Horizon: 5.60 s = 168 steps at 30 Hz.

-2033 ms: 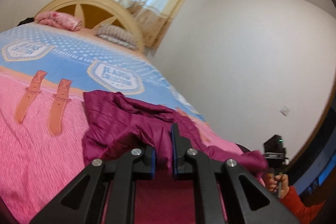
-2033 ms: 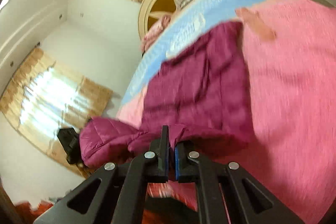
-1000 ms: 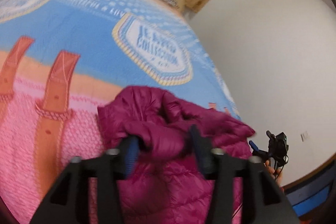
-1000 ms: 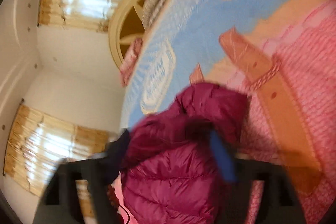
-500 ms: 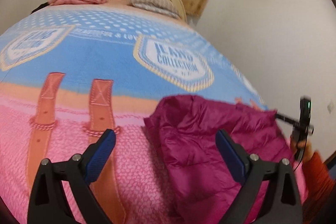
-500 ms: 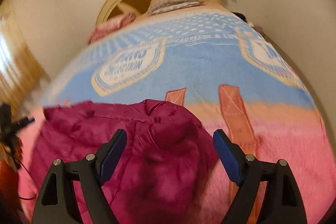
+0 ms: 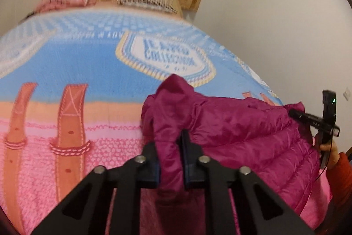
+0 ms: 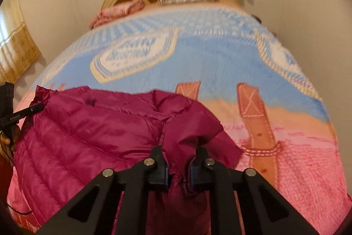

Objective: Fold large clothes

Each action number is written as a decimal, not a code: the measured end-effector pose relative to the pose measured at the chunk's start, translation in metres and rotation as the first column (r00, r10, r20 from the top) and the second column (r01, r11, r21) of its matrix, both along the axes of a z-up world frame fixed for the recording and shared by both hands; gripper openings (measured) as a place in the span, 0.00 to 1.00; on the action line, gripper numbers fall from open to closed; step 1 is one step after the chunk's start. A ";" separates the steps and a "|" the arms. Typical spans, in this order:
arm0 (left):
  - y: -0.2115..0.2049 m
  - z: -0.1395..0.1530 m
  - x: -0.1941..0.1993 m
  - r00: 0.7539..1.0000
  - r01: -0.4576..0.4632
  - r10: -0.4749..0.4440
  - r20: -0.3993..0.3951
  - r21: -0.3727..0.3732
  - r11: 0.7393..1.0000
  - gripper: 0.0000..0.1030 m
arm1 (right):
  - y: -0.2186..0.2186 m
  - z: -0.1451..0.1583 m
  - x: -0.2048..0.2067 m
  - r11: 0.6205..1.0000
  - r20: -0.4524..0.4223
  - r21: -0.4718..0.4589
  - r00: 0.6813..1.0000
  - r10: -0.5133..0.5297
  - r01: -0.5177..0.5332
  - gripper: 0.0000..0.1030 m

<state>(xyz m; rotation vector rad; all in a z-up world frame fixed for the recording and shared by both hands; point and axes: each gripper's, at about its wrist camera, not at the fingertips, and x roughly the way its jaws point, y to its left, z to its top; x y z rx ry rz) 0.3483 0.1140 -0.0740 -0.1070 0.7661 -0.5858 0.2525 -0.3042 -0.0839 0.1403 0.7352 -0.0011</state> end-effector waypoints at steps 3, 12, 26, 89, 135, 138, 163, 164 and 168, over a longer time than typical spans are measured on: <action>0.003 0.015 -0.014 0.999 -0.004 0.004 0.032 -0.016 1.000 0.09 | 0.011 0.015 -0.015 0.999 0.043 -0.034 0.999 -0.003 0.004 0.10; -0.005 0.048 0.041 0.985 -0.152 0.151 0.080 0.000 0.988 0.09 | 0.017 0.076 0.025 0.987 0.148 -0.155 0.989 -0.019 0.042 0.09; -0.036 -0.053 0.100 0.956 -0.283 0.294 -0.002 0.261 0.923 0.16 | 0.014 -0.049 0.109 0.961 -0.028 -0.265 0.995 -0.092 0.081 0.10; 0.001 -0.029 -0.068 0.922 -0.383 0.377 -0.087 -0.074 0.921 0.76 | 0.168 -0.031 0.028 0.968 0.008 0.224 0.993 -0.118 0.113 0.13; -0.047 0.063 -0.134 0.956 -0.010 0.017 0.293 -0.027 1.000 0.27 | 0.182 -0.017 -0.056 0.780 0.046 0.620 0.997 0.069 -0.083 0.10; -0.088 0.046 -0.149 0.945 0.061 -0.090 0.316 0.099 0.993 0.27 | 0.131 -0.021 -0.085 0.809 0.038 0.588 0.998 -0.044 0.014 0.10; -0.167 -0.037 -0.173 0.919 0.156 -0.281 0.277 0.399 0.904 0.32 | 0.113 -0.004 -0.030 0.920 -0.042 0.378 0.991 0.125 -0.100 0.24; -0.163 -0.033 -0.172 0.921 0.157 -0.280 0.272 0.398 0.904 0.34 | 0.113 -0.010 -0.023 0.922 -0.067 0.377 0.990 0.121 -0.087 0.19; -0.125 -0.005 -0.173 0.920 0.259 -0.326 0.219 0.287 0.922 0.48 | 0.101 -0.029 -0.017 0.871 -0.064 0.486 0.991 0.116 -0.070 0.14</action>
